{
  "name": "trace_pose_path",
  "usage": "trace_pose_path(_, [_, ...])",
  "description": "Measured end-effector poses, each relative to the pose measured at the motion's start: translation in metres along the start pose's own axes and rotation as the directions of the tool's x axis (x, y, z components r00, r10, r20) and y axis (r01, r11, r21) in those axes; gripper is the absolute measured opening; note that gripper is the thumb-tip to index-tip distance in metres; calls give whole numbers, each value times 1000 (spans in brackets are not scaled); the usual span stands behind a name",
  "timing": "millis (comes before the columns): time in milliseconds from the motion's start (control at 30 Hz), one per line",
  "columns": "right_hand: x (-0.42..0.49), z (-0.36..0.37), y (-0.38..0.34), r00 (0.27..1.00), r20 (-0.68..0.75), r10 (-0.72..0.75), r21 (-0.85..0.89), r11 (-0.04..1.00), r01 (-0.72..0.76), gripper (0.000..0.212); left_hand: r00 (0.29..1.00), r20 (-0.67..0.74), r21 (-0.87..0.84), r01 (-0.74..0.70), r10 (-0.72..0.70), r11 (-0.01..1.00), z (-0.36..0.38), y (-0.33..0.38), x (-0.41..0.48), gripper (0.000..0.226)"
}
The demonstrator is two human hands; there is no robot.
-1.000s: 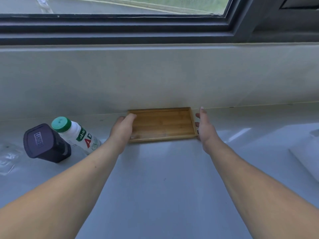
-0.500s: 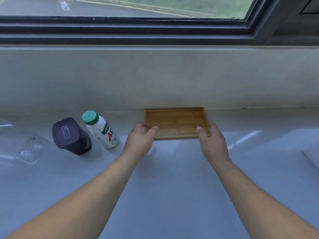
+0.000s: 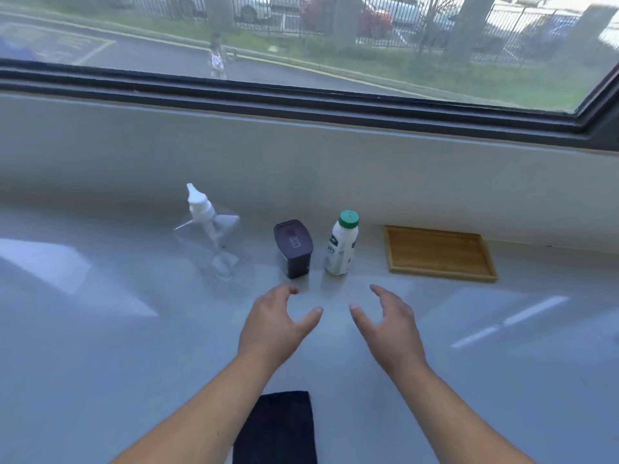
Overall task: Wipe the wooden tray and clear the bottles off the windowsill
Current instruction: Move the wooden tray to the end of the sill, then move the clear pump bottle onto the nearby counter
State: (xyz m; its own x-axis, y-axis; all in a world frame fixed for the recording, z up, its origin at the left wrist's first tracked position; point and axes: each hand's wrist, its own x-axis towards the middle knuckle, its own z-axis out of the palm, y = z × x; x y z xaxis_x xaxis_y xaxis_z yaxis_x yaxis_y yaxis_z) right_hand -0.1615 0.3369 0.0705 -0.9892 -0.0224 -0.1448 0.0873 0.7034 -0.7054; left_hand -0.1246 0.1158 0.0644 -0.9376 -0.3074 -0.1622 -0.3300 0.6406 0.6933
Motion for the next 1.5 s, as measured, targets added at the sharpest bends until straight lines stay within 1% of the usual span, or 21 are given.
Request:
trace_pose_path(67, [-19,28,-38,998,22,-58,-96,994,60,78,999,-49,45,6,-4,999,-43,-34,-12,78])
trace_pose_path(133, [-34,55,-77,993,52,-102,-155,982,109,81,995,-91,63,46,-40,997,-89,-66,-20,84])
trace_pose_path(200, [-41,77,-108,988,81,-128,-161,977,140,81,987,-137,70,95,-85,993,-128,-91,-21,90])
trace_pose_path(300, [-42,103,-143,986,104,-133,-131,981,146,82,969,-209,85,154,-133,984,-174,-113,-11,97])
trace_pose_path(400, [-37,121,-163,983,119,-137,-142,978,153,84,961,-239,99,169,-141,981,-197,-117,5,106])
trace_pose_path(533, [-22,140,-170,983,146,-107,-163,978,131,80,964,-229,85,160,-137,983,-202,-108,29,117])
trace_pose_path(600, [-9,150,-168,985,162,-64,-126,988,85,75,965,-209,70,175,-157,982,-198,-101,42,123])
trace_pose_path(633, [-2,155,-168,985,171,-33,-78,996,47,73,967,-194,62,183,-168,981,-195,-98,50,125])
trace_pose_path(700, [14,165,-167,978,205,41,77,995,-58,70,969,-167,43,193,-183,980,-188,-90,65,131])
trace_pose_path(800, [39,180,-166,941,298,162,266,933,-244,67,973,-135,43,192,-185,980,-172,-78,89,137])
trace_pose_path(900, [61,193,-166,899,362,245,341,863,-373,68,974,-126,39,194,-188,980,-157,-70,107,139])
trace_pose_path(1067, [86,209,-170,862,432,264,389,808,-443,67,959,-189,36,220,-210,975,-143,-71,130,133])
trace_pose_path(1167, [91,216,-180,818,501,283,446,725,-524,68,954,-221,43,218,-204,975,-143,-72,133,132])
trace_pose_path(1233, [91,222,-188,796,538,276,484,671,-561,60,946,-246,37,228,-212,973,-148,-75,130,132])
trace_pose_path(1300, [88,229,-198,795,558,238,504,663,-553,46,937,-269,22,237,-223,971,-159,-81,123,130])
trace_pose_path(1333, [85,233,-202,795,565,220,510,664,-546,42,933,-278,17,245,-230,969,-164,-85,119,129])
trace_pose_path(1500, [61,264,-239,773,615,155,482,702,-524,50,890,-346,-26,308,-297,951,-208,-117,89,126])
